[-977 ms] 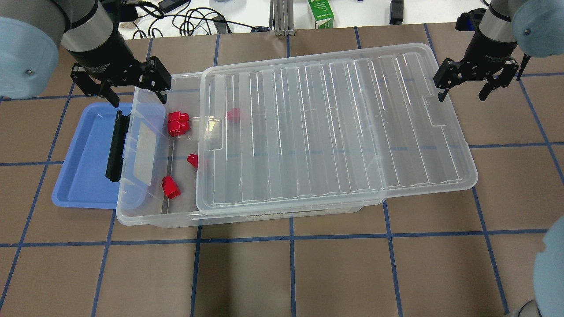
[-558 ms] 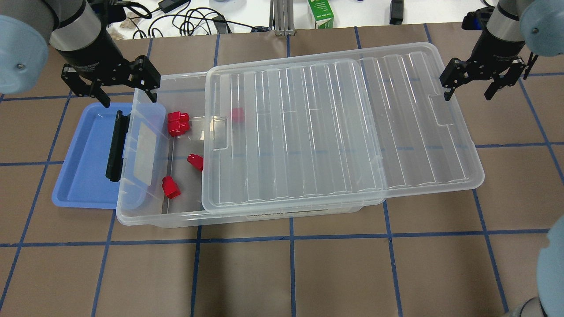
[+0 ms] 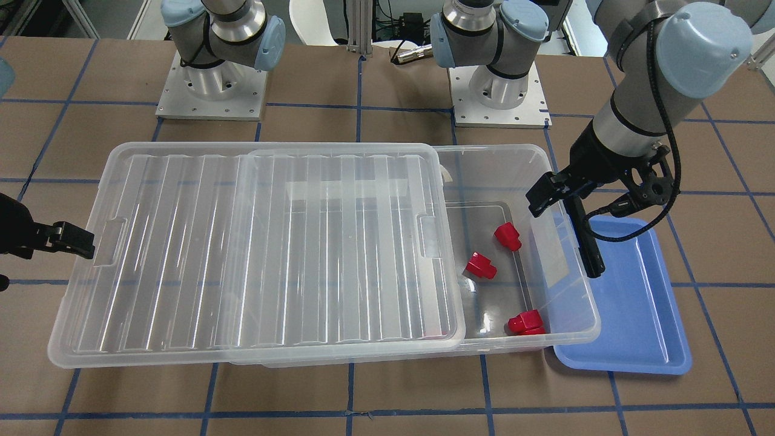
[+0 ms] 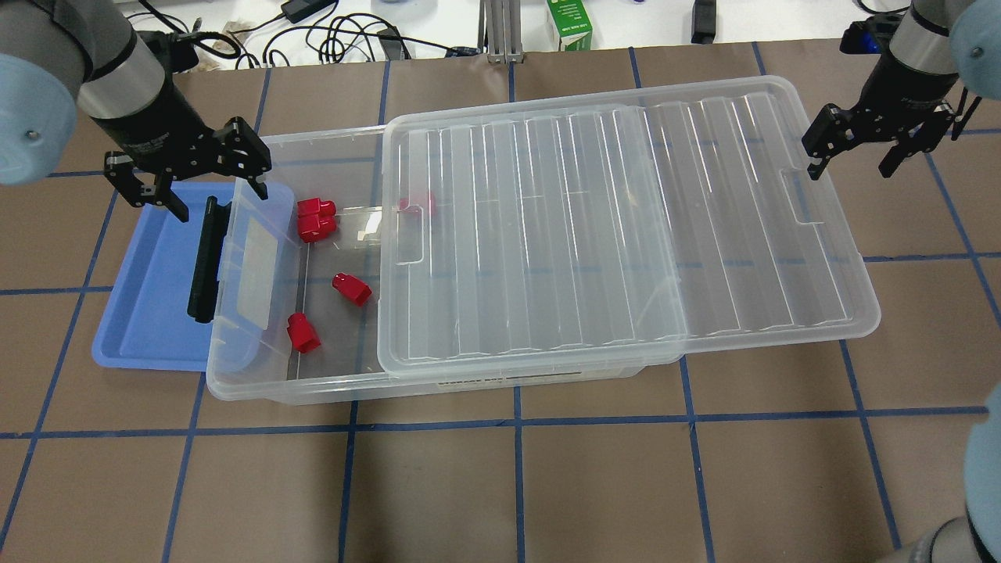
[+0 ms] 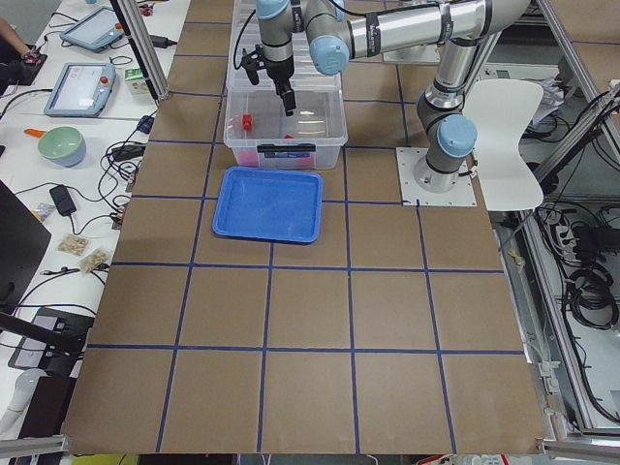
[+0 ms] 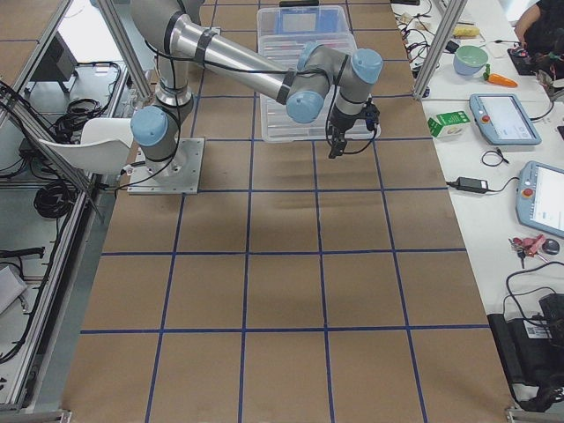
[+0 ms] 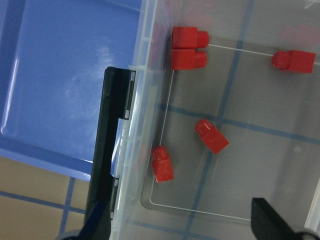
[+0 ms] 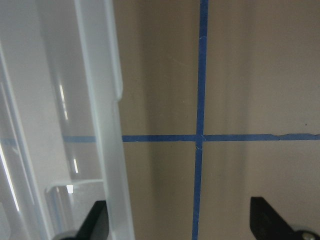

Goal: Place red block in blue tray from box

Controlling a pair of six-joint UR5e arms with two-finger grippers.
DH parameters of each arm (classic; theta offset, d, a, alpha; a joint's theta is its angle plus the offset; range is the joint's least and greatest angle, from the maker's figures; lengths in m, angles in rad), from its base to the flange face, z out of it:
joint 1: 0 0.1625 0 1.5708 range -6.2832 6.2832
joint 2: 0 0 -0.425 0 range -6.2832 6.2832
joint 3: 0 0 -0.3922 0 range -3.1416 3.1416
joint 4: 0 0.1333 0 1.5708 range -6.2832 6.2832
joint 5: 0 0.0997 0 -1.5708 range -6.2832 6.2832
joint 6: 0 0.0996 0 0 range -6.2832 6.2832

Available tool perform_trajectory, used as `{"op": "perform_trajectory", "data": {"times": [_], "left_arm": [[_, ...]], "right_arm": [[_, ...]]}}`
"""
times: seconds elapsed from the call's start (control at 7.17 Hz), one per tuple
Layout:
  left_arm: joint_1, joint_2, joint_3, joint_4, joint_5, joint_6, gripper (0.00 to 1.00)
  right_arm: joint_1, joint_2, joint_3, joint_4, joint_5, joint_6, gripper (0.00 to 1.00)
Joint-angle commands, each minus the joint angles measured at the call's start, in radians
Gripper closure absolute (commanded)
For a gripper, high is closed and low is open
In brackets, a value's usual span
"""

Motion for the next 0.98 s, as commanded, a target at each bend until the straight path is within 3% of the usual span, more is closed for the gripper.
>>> {"op": "perform_trajectory", "data": {"times": [0.0, 0.42, 0.84], "left_arm": [[-0.013, -0.019, -0.093, 0.194, -0.008, -0.208, 0.0], [-0.074, -0.035, -0.262, 0.398, -0.008, -0.33, 0.0], [-0.1, -0.08, -0.298, 0.402, 0.001, -0.332, 0.0]], "right_arm": [[-0.002, -0.001, 0.0, 0.002, -0.028, -0.006, 0.0], [0.004, -0.02, -0.009, 0.017, -0.019, 0.01, 0.0], [0.024, -0.092, -0.01, 0.06, -0.014, 0.011, 0.0]]}}
